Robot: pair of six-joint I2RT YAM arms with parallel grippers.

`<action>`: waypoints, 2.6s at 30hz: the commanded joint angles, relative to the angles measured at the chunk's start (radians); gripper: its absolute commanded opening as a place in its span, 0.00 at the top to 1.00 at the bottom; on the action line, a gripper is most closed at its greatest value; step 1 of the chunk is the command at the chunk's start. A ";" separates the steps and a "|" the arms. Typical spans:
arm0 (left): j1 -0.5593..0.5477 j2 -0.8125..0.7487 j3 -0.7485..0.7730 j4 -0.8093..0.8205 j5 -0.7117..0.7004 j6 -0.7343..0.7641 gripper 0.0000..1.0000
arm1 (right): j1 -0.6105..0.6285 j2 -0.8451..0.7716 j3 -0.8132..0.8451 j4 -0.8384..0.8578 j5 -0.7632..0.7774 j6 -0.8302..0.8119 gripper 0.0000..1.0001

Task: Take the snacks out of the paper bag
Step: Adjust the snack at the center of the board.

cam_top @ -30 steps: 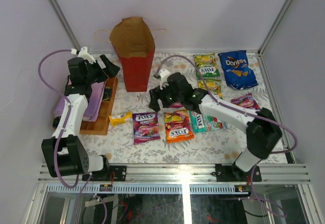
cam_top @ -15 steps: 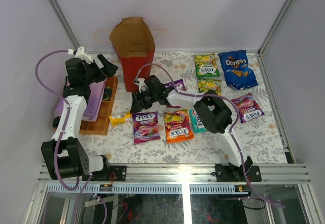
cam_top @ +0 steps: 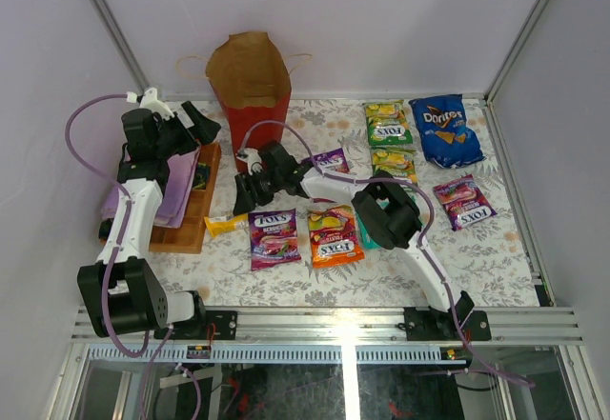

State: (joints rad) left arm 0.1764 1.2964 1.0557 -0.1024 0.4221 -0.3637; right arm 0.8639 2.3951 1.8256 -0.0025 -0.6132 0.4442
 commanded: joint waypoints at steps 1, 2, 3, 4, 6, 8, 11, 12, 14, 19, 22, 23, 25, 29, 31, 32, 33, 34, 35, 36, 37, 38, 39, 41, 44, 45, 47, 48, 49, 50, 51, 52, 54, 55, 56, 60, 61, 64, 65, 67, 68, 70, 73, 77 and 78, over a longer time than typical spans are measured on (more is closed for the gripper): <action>0.008 -0.016 -0.008 0.048 -0.003 0.002 0.00 | 0.016 0.027 0.066 -0.063 0.019 -0.047 0.39; 0.007 -0.016 -0.008 0.049 -0.004 0.003 0.00 | 0.020 0.030 0.072 -0.076 0.031 -0.057 0.39; 0.007 -0.015 -0.007 0.049 -0.005 0.003 0.00 | 0.023 0.034 0.078 -0.090 0.046 -0.067 0.39; 0.007 -0.014 -0.007 0.047 -0.005 0.002 0.00 | 0.026 0.038 0.085 -0.108 0.063 -0.080 0.39; 0.007 -0.014 -0.007 0.046 -0.006 0.003 0.00 | 0.029 0.042 0.094 -0.137 0.105 -0.102 0.38; 0.008 -0.014 -0.007 0.044 -0.008 0.004 0.00 | 0.030 0.037 0.089 -0.149 0.129 -0.114 0.37; 0.007 -0.014 -0.006 0.043 -0.009 0.004 0.00 | 0.029 0.041 0.092 -0.155 0.134 -0.122 0.37; 0.008 -0.015 -0.005 0.043 -0.008 0.005 0.00 | 0.030 0.046 0.095 -0.153 0.128 -0.121 0.38; 0.007 -0.015 -0.005 0.043 -0.011 0.005 0.00 | 0.030 0.060 0.107 -0.149 0.109 -0.111 0.40; 0.007 -0.017 -0.005 0.042 -0.012 0.006 0.00 | 0.031 0.083 0.123 -0.140 0.089 -0.093 0.45; 0.008 -0.015 -0.005 0.043 -0.012 0.005 0.00 | 0.033 0.089 0.130 -0.137 0.086 -0.089 0.48; 0.006 -0.014 -0.005 0.042 -0.012 0.006 0.00 | 0.033 0.093 0.133 -0.139 0.084 -0.089 0.49; 0.008 -0.014 -0.005 0.041 -0.014 0.006 0.00 | 0.035 0.099 0.144 -0.142 0.078 -0.084 0.53; 0.007 -0.014 -0.006 0.037 -0.021 0.009 0.00 | 0.036 0.107 0.158 -0.134 0.057 -0.066 0.76; 0.008 -0.016 -0.005 0.035 -0.026 0.011 0.00 | 0.036 0.102 0.162 -0.124 0.052 -0.055 0.91; 0.007 -0.016 -0.004 0.033 -0.030 0.013 0.00 | 0.036 0.096 0.164 -0.118 0.051 -0.052 0.95; 0.008 -0.016 -0.004 0.031 -0.034 0.014 0.00 | 0.036 0.090 0.165 -0.113 0.050 -0.050 0.97; 0.007 -0.018 -0.003 0.030 -0.039 0.015 0.00 | 0.035 0.083 0.168 -0.113 0.049 -0.049 0.99; 0.007 -0.018 -0.005 0.028 -0.044 0.016 0.00 | 0.036 0.075 0.173 -0.114 0.049 -0.052 1.00; 0.008 -0.020 -0.005 0.027 -0.048 0.017 0.00 | 0.036 0.065 0.177 -0.115 0.048 -0.056 1.00; 0.008 -0.020 -0.005 0.026 -0.051 0.020 0.00 | 0.036 0.047 0.177 -0.117 0.047 -0.069 1.00; 0.007 -0.020 -0.005 0.025 -0.053 0.020 0.00 | 0.036 0.028 0.175 -0.123 0.049 -0.086 1.00; 0.008 -0.020 -0.004 0.024 -0.054 0.021 0.00 | 0.036 0.005 0.170 -0.128 0.057 -0.112 1.00; 0.008 -0.020 -0.004 0.024 -0.055 0.021 0.00 | 0.035 -0.054 0.136 -0.136 0.088 -0.180 1.00; 0.009 -0.019 -0.006 0.025 -0.057 0.022 0.00 | 0.036 -0.156 0.039 -0.110 0.185 -0.295 1.00; 0.009 -0.019 -0.004 0.025 -0.056 0.021 0.00 | 0.035 -0.190 0.001 -0.086 0.231 -0.332 1.00; 0.009 -0.017 -0.004 0.025 -0.056 0.021 0.00 | 0.035 -0.244 -0.075 -0.033 0.326 -0.390 1.00; 0.009 -0.017 -0.005 0.026 -0.057 0.020 0.00 | 0.035 -0.267 -0.119 0.005 0.383 -0.417 1.00; 0.009 -0.018 -0.004 0.025 -0.056 0.022 0.00 | 0.036 -0.288 -0.159 0.043 0.435 -0.438 1.00; 0.010 -0.017 -0.005 0.026 -0.058 0.020 0.00 | 0.037 -0.307 -0.208 0.091 0.482 -0.457 1.00; 0.010 -0.016 -0.005 0.027 -0.057 0.021 0.00 | 0.036 -0.325 -0.251 0.145 0.521 -0.473 1.00; 0.010 -0.016 -0.005 0.026 -0.057 0.020 0.00 | 0.036 -0.342 -0.300 0.205 0.557 -0.502 1.00; 0.011 -0.013 -0.004 0.029 -0.055 0.020 0.00 | 0.037 -0.371 -0.402 0.351 0.622 -0.546 1.00; 0.010 -0.011 -0.003 0.029 -0.054 0.020 0.00 | 0.036 -0.382 -0.451 0.420 0.652 -0.573 1.00; 0.010 -0.012 -0.003 0.028 -0.055 0.020 0.00 | 0.036 -0.389 -0.511 0.492 0.677 -0.608 1.00; 0.011 -0.008 -0.004 0.028 -0.053 0.019 0.00 | 0.037 -0.382 -0.623 0.698 0.812 -0.761 1.00; 0.012 -0.009 -0.003 0.030 -0.054 0.019 0.00 | 0.039 -0.375 -0.647 0.744 0.839 -0.810 1.00; 0.012 -0.007 -0.004 0.032 -0.051 0.019 0.00 | 0.052 -0.345 -0.726 0.924 0.924 -0.976 1.00; 0.011 -0.007 -0.004 0.032 -0.050 0.018 0.00 | 0.061 -0.333 -0.755 1.023 0.947 -1.037 1.00; 0.013 -0.006 -0.003 0.031 -0.051 0.017 0.00 | 0.073 -0.299 -0.798 1.155 0.987 -1.145 1.00; 0.013 -0.007 -0.003 0.030 -0.050 0.018 0.00 | 0.078 -0.284 -0.811 1.203 1.001 -1.189 1.00; 0.013 -0.007 -0.004 0.030 -0.049 0.018 0.00 | 0.084 -0.265 -0.833 1.266 1.019 -1.229 1.00; 0.014 -0.007 -0.004 0.031 -0.049 0.018 0.00 | 0.089 -0.276 -0.873 1.300 1.005 -1.204 1.00; 0.014 -0.004 -0.004 0.032 -0.048 0.016 0.00 | 0.101 -0.302 -0.933 1.332 0.988 -1.176 1.00; 0.013 -0.006 -0.004 0.032 -0.048 0.017 0.00 | 0.106 -0.309 -0.946 1.333 0.977 -1.177 1.00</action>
State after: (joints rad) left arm 0.1783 1.2964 1.0557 -0.1059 0.3771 -0.3618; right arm 0.9524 2.1380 0.9180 1.1713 0.3511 -0.7090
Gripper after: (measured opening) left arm 0.994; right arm 0.031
